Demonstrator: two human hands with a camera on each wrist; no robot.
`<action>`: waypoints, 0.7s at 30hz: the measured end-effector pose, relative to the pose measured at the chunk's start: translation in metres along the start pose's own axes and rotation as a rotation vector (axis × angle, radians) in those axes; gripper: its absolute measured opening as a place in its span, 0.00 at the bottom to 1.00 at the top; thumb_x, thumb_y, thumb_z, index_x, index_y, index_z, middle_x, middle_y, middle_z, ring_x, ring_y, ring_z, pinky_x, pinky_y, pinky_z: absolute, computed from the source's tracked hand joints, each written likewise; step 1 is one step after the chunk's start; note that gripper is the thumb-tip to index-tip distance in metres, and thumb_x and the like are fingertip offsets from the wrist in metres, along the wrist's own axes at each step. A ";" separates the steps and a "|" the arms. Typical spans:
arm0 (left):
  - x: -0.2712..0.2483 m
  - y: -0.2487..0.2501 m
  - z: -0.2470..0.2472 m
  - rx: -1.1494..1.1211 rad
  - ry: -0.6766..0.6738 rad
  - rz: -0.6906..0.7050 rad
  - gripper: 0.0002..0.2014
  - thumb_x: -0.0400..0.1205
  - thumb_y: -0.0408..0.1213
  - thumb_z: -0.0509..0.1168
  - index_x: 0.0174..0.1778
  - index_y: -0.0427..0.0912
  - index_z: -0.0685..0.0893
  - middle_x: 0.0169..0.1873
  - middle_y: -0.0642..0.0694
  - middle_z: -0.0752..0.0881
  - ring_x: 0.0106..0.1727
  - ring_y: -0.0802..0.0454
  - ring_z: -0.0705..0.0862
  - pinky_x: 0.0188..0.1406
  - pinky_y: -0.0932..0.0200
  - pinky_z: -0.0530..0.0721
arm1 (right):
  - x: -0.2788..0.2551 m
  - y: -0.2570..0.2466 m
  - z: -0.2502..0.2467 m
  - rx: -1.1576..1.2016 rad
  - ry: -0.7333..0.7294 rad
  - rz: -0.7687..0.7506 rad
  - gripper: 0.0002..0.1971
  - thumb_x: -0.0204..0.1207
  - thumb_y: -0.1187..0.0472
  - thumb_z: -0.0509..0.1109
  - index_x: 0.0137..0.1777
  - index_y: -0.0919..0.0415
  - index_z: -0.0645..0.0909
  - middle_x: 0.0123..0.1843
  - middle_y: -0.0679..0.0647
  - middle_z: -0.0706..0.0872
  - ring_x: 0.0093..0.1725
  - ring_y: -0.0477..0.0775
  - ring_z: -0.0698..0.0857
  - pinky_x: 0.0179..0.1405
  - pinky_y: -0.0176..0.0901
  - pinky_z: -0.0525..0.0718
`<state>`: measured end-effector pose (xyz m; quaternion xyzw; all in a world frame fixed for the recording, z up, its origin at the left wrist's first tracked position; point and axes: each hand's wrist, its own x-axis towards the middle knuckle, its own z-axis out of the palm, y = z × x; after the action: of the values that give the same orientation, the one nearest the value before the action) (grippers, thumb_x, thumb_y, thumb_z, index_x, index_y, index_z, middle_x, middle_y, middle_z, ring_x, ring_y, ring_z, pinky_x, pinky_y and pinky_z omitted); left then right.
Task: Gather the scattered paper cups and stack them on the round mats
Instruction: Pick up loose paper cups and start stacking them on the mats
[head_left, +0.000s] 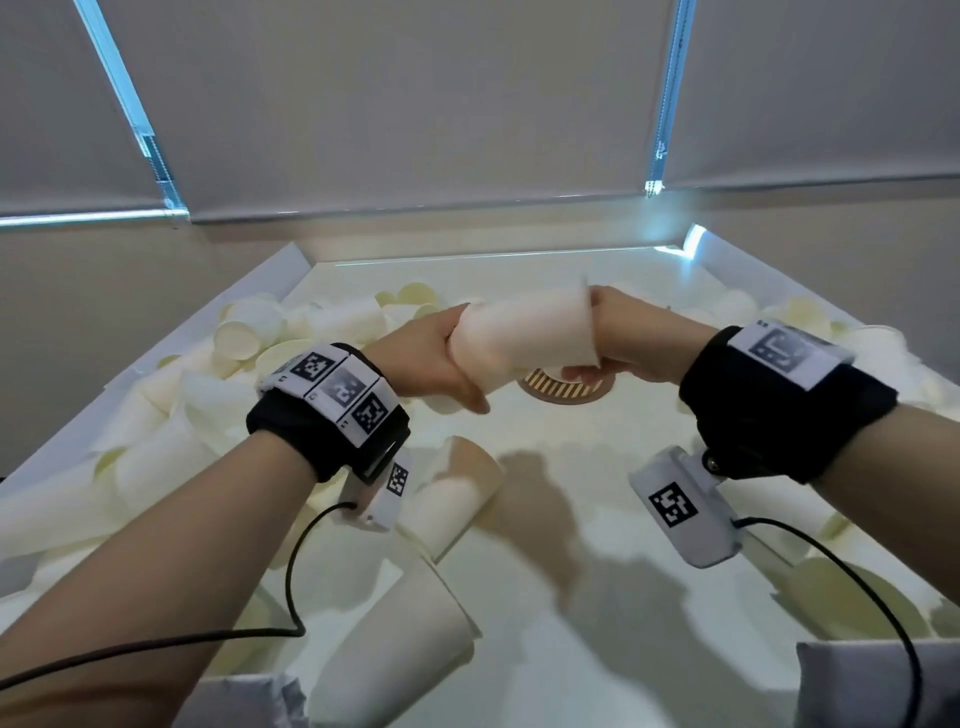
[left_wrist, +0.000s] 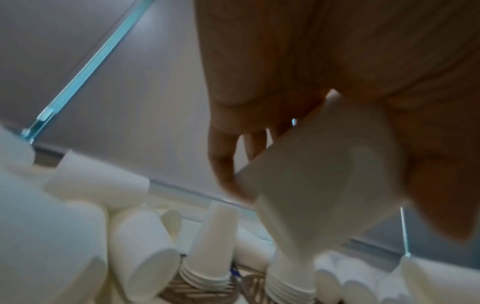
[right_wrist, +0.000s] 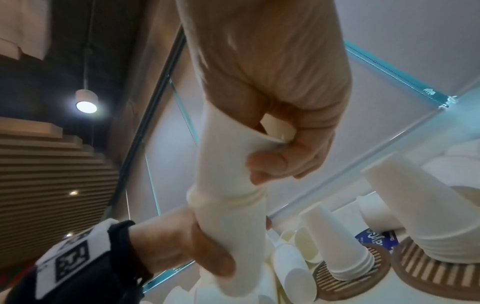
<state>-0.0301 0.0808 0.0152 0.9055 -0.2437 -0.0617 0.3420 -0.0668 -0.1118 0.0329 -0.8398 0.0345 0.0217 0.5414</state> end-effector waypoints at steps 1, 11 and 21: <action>-0.002 0.002 0.001 -0.023 0.008 0.008 0.36 0.63 0.28 0.80 0.64 0.55 0.76 0.51 0.52 0.84 0.48 0.55 0.83 0.41 0.65 0.83 | 0.001 0.001 0.002 -0.095 0.002 -0.002 0.11 0.78 0.70 0.63 0.58 0.68 0.80 0.34 0.61 0.79 0.23 0.53 0.79 0.14 0.32 0.75; -0.013 -0.001 0.000 -0.260 0.336 -0.107 0.37 0.50 0.48 0.79 0.58 0.51 0.80 0.51 0.48 0.87 0.52 0.48 0.86 0.52 0.47 0.87 | -0.065 -0.012 0.051 -0.013 -0.048 0.116 0.27 0.83 0.47 0.52 0.72 0.68 0.61 0.50 0.61 0.76 0.37 0.63 0.86 0.32 0.49 0.84; -0.022 -0.008 0.004 -0.275 0.225 -0.181 0.31 0.55 0.43 0.77 0.56 0.52 0.80 0.46 0.51 0.86 0.48 0.52 0.85 0.46 0.54 0.85 | -0.093 0.050 0.107 -0.374 -0.459 0.062 0.17 0.68 0.63 0.78 0.51 0.75 0.81 0.46 0.69 0.87 0.39 0.52 0.79 0.38 0.43 0.76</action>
<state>-0.0470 0.0947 0.0058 0.8696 -0.1108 -0.0232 0.4806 -0.1637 -0.0319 -0.0493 -0.8966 -0.0680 0.2335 0.3700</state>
